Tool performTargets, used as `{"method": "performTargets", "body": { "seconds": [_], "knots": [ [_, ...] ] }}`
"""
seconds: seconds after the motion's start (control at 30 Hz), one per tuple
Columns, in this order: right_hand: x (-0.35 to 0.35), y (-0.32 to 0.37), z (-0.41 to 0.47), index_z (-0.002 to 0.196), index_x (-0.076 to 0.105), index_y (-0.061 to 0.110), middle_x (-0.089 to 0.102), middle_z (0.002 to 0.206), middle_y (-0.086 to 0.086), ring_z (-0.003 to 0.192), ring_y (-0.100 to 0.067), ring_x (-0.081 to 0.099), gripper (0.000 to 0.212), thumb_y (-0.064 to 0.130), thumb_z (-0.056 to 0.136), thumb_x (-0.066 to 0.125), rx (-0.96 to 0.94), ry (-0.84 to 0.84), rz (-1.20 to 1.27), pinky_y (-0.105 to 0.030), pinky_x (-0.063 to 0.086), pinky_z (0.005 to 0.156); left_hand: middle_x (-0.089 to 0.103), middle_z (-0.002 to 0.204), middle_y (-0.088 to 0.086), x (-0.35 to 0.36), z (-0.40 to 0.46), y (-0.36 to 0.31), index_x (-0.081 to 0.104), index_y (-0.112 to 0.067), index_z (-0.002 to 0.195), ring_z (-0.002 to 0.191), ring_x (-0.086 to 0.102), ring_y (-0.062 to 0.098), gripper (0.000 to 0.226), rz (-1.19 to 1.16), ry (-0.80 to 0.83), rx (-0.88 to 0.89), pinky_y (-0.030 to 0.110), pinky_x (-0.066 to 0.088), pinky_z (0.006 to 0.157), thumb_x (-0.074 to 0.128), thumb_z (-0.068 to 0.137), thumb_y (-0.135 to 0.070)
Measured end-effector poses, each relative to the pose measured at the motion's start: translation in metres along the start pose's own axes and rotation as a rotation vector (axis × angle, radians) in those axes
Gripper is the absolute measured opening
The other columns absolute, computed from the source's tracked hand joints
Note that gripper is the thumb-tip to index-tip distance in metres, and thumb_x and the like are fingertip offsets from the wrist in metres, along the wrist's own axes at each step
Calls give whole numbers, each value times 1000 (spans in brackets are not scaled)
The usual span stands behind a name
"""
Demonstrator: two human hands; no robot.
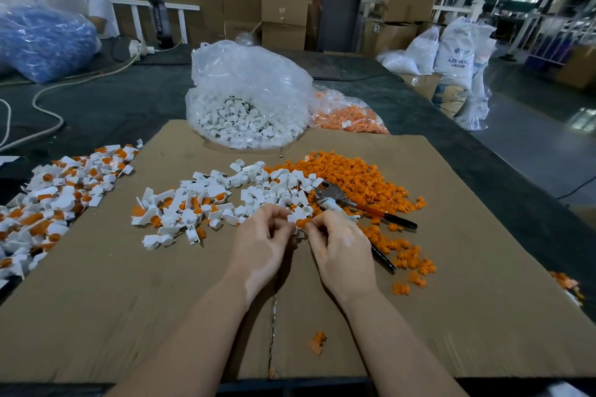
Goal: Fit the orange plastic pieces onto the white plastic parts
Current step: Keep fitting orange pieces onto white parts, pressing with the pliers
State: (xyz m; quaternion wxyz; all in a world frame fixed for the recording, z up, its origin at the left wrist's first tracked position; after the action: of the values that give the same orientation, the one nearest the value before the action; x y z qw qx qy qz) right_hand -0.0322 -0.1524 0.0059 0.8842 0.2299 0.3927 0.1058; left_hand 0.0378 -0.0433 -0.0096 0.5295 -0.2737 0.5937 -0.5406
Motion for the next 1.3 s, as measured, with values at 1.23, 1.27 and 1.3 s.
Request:
{"method": "performTargets", "body": {
  "seconds": [1.23, 1.27, 1.3],
  "knots": [
    [-1, 2, 2, 100, 69, 8, 58, 87, -3, 86, -14, 53, 16, 10, 83, 66, -40, 94, 125, -19, 41, 78, 68, 80, 18, 1, 3, 4, 61, -10, 93, 77, 67, 28, 8, -146, 47, -91, 37, 53, 77, 58, 88, -5],
    [-1, 2, 2, 100, 69, 8, 58, 87, -3, 86, -14, 53, 16, 10, 84, 66, -43, 94, 124, -18, 41, 77, 68, 80, 18, 1, 3, 3, 61, -11, 92, 80, 66, 30, 6, -144, 47, -90, 41, 52, 80, 59, 88, -7],
    [-1, 2, 2, 100, 69, 8, 57, 86, -3, 86, -14, 53, 16, 10, 84, 66, -45, 94, 121, -18, 40, 77, 68, 81, 18, 2, 3, 2, 62, -11, 91, 81, 66, 31, 4, -138, 48, -84, 44, 51, 82, 61, 87, -11]
  ]
}}
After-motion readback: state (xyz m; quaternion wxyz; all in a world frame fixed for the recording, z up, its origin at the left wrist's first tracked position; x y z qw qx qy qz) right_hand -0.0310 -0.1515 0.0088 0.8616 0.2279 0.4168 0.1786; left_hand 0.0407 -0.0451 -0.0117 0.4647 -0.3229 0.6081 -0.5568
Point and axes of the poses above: each hand's wrist, its own z-axis towards the middle knuckle, its own x-axis out of the palm, y = z × x, the point moved 4 cm from there along z, towards the middle knuckle
